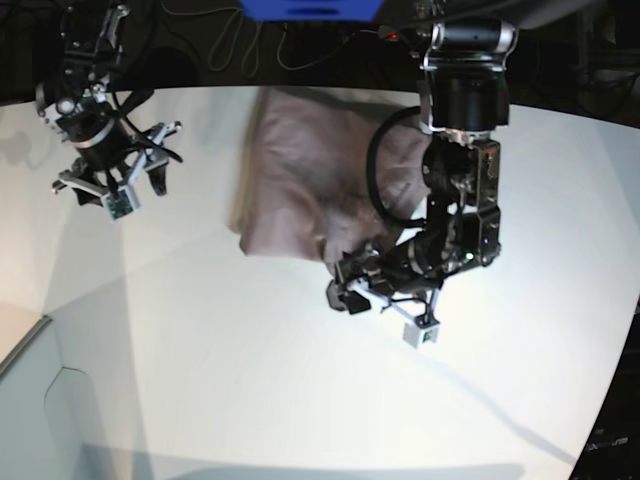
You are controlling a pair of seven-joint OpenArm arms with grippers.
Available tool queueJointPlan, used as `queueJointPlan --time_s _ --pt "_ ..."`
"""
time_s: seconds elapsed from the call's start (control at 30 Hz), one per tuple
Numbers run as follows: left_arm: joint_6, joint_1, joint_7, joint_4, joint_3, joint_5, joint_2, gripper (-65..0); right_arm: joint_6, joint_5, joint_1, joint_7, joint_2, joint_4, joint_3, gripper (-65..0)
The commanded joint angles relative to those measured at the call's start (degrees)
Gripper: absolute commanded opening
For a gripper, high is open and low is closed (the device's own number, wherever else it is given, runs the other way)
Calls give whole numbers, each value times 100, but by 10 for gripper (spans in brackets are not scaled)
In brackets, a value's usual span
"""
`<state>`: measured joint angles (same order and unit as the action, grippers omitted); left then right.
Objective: Layout the t-shirt on the table in an organized manner, then fold the t-shirt properly
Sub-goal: 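Raise the right gripper away and move the left gripper to the stack's edge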
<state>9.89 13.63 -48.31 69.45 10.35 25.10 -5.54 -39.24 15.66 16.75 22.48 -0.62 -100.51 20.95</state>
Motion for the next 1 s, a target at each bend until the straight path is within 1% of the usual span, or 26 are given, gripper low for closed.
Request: queueJointPlan --time_s 0.0,0.2,0.3,0.33,0.43,0.5,0.6,0.77,0.83,0.97 --pt "35 92 18 101 7 52 22 -193 -76 -58 43 -116 23 -99 98 -281" --pt "35 -136 18 110 24 61 304 -193 -76 -58 105 -125 49 -99 186 -281" --pt "35 -339 9 453 271 61 374 -192 -76 -67 219 -142 58 -99 186 -281" --pt "35 -435 9 602 402 61 374 -188 -76 -67 228 -151 58 -99 186 -281" --pt "35 -664 1 1121 675 61 383 -148 -76 -67 210 -125 67 -90 186 -281" --pt "35 -936 -8 1455 763 61 391 -132 -76 -67 237 -125 75 -90 178 -281" --pt "35 -1438 -8 1886 824 61 497 -132 -76 -67 246 -125 146 -90 178 -281" --pt "35 -2343 1 2299 824 70 453 -132 -76 -67 246 -125 181 156 186 -282" --pt "35 -2712 1 2440 833 96 365 -132 -76 -67 254 -142 181 306 186 -283" --pt "35 -3372 1 3134 842 545 383 -132 -76 -67 263 -151 190 394 186 -283"
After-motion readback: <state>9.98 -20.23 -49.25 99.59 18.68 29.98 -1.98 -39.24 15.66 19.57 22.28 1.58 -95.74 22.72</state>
